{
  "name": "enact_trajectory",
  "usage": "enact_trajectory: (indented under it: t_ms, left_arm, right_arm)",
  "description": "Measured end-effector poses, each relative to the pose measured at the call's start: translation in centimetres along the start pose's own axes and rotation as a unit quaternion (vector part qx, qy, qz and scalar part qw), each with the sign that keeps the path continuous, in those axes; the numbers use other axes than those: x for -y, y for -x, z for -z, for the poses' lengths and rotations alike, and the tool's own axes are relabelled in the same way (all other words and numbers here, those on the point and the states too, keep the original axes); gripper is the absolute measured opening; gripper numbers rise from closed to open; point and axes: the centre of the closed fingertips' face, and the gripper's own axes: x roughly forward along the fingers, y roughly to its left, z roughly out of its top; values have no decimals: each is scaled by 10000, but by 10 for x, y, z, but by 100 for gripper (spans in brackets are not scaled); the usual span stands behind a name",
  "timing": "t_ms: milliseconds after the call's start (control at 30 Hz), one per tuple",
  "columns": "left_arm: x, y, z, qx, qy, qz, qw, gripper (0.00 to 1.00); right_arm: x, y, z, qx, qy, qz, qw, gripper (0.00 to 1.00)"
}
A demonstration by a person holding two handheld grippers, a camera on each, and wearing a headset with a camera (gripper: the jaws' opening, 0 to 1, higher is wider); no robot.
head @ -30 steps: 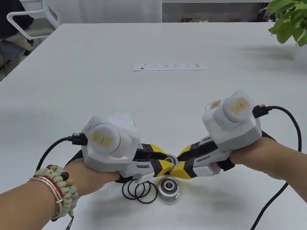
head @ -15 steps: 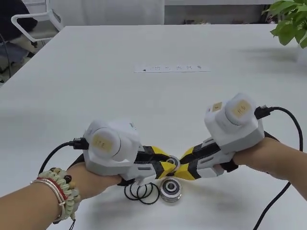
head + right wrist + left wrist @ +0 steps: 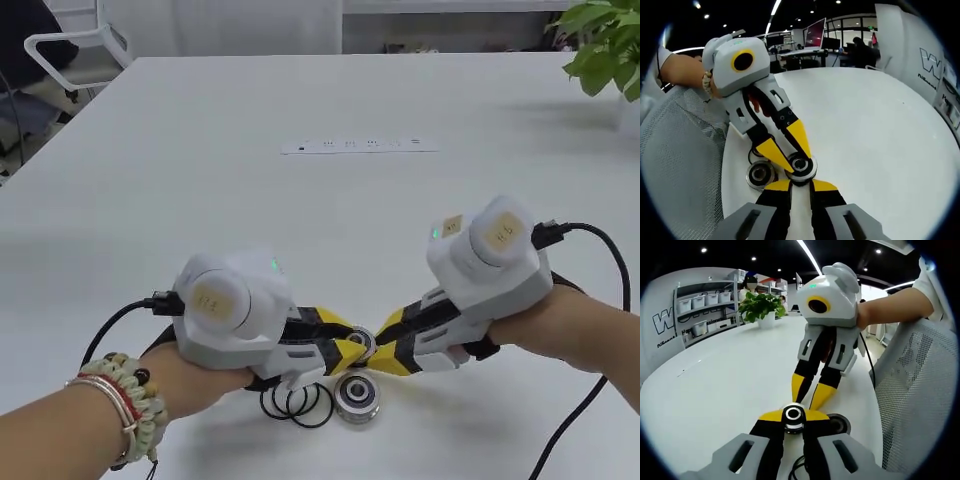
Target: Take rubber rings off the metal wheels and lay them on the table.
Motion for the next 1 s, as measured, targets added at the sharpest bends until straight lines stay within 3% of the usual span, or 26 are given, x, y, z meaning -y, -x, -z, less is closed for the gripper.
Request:
enact_trajectory:
  t_ms: [33,67,300,500,600,700,767,800,833,867,933,967,1000]
  left_arm:
    - [0,0,0,3,0,0,10000,8]
    - [0,0,0,6,0,-1,10000,8]
    - [0,0,0,10,-1,-10,10000,8]
    - [0,0,0,-1,-14,-17,10000,8]
    - [0,0,0,1,-18,-9,10000,8]
    - [0,0,0,3,-18,-19,10000,8]
    - [-1,1,0,6,-14,-20,10000,8]
    - [-1,1,0,10,-13,-22,10000,8]
    - [-1,0,0,11,-10,-25,10000,8]
    - [-1,0,0,12,-10,-25,10000,8]
    - [-1,0,0,13,-11,-26,10000,8]
    - [-1,0,0,13,-12,-26,10000,8]
    - [-1,0,0,14,-13,-27,10000,8]
  right_arm:
    - [6,1,6,-159,99,170,9997,2]
    - [4,0,2,-43,45,83,9999,1]
    - [6,0,2,-13,-176,105,9998,0]
    - [12,1,3,108,-1094,133,9938,0]
    - [15,1,5,202,-1630,127,9863,0]
    - [18,2,4,380,-2775,32,9600,0]
    - [16,3,3,485,-3120,-40,9488,0]
    - [15,3,3,546,-3361,-83,9402,0]
    - [14,4,3,564,-3508,-97,9347,0]
    - [14,4,3,530,-3819,-65,9227,0]
    - [20,3,5,452,-3995,-56,9156,0]
    - [17,3,3,471,-3951,-63,9174,0]
    - [16,4,3,463,-4015,-59,9147,0]
